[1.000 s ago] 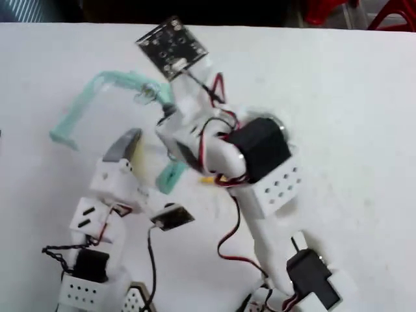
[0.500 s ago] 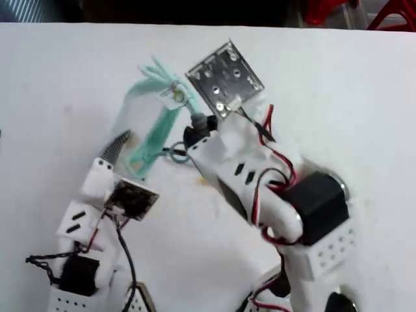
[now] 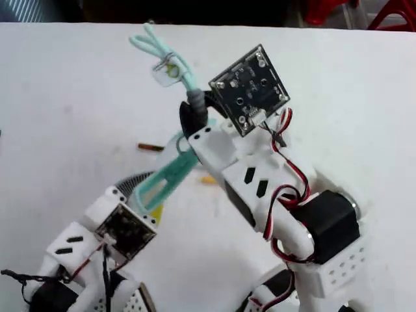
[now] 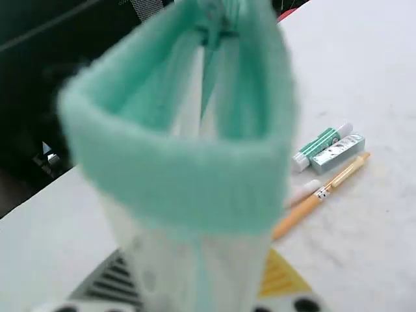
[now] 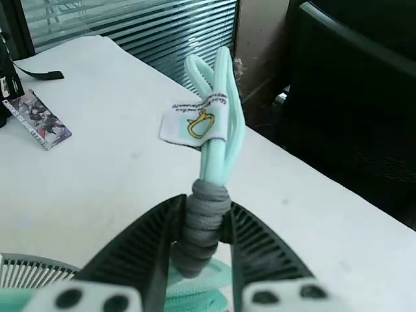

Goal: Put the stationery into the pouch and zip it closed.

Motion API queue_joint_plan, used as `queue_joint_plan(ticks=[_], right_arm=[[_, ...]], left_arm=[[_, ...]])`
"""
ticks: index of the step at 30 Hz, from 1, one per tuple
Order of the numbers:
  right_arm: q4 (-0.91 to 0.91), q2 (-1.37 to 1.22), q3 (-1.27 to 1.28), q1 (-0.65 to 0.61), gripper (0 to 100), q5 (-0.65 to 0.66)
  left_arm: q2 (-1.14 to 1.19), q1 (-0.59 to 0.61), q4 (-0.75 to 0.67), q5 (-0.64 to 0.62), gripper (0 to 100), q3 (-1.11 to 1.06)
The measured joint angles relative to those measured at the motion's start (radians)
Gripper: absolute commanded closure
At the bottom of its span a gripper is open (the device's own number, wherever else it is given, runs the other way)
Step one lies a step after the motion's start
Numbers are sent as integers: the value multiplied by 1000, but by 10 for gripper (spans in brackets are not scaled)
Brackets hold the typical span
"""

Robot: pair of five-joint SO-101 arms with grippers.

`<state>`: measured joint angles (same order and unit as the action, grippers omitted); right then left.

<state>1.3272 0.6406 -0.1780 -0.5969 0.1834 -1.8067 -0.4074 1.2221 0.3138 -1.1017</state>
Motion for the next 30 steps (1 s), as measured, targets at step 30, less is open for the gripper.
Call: queue_joint_plan(ticks=[30], right_arm=[[-69,-61,35,262,971,3]], left_arm=[[0,-14,0,-25,977,11]])
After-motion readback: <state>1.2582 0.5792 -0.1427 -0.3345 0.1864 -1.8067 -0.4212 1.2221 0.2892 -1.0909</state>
